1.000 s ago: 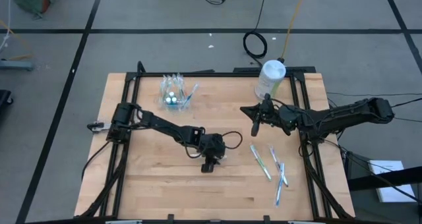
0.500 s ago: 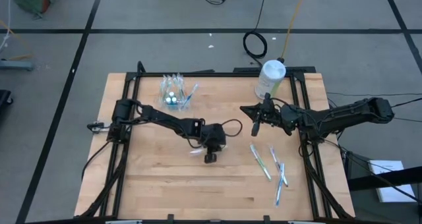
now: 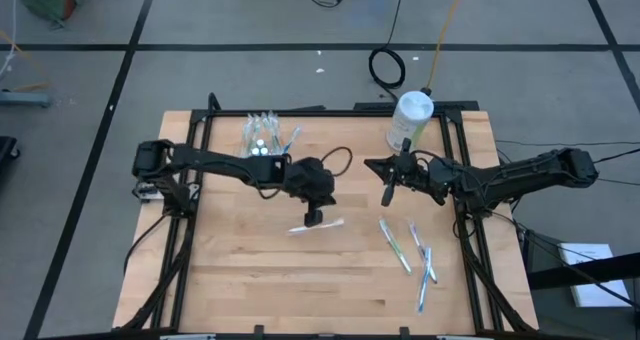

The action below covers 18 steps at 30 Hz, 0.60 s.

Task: Pick & Place toothbrushing station
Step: Put the orange toothbrush into the transparent organizer

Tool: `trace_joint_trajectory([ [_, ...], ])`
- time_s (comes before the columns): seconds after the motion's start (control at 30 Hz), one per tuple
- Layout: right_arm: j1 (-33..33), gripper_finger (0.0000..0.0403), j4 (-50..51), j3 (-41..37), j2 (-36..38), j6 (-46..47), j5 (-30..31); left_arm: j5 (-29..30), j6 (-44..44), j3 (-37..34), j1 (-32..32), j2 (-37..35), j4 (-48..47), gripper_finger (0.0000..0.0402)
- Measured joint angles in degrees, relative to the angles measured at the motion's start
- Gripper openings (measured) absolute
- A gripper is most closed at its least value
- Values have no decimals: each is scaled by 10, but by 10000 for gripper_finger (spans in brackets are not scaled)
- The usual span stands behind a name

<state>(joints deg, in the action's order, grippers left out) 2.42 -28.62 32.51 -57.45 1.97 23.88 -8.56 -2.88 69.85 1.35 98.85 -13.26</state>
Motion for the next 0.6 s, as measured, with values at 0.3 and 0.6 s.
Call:
trace_joint_trajectory([
  [0.3,-5,0,-11,0,0,-16,0,-7,-15,-1,-24,90,1,31],
  [0.6,-5,0,-1,0,0,4,0,-30,-44,0,-30,150,24,126],
])
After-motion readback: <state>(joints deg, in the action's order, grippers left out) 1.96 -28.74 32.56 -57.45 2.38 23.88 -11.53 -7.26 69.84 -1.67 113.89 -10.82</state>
